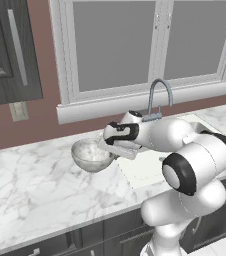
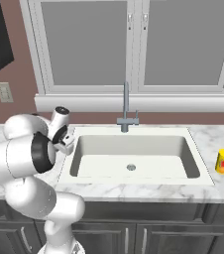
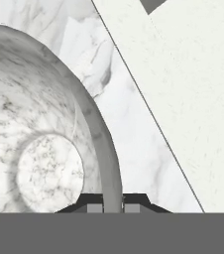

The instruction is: Pick the cup and bowl from the counter and place them on the counter next to the sink.

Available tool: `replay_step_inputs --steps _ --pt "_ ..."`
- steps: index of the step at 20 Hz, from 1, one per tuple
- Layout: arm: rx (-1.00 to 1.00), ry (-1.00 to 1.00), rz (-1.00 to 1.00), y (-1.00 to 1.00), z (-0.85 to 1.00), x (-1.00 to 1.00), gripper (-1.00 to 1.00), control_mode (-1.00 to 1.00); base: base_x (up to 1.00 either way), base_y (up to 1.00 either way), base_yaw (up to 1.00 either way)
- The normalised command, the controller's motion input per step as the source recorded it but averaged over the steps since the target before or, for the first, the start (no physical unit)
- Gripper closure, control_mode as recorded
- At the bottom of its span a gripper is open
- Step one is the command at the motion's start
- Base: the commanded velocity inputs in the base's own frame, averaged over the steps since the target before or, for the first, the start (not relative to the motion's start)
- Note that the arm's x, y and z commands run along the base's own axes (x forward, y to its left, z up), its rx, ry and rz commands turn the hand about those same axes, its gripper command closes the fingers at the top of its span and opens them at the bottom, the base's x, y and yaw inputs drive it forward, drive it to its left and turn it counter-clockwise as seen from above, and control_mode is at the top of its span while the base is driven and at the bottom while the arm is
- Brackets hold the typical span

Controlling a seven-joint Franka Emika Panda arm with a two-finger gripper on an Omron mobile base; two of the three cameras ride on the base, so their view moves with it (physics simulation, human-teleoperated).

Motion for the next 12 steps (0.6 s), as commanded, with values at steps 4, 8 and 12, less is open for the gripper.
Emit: replay_step_inputs --steps 4,8,12 --pt "-0.06 -0.04 0.0 0.03 -0.03 -0.01 1.0 -1.0 0.0 0.0 0.0" --pt "-0.03 -0.01 0.0 -0.07 0.04 0.0 1.0 -1.0 0.0 0.0 0.0" --pt "0.0 0.0 0.0 -0.42 0.06 -0.02 1.0 -1.0 0.0 0.0 0.0"
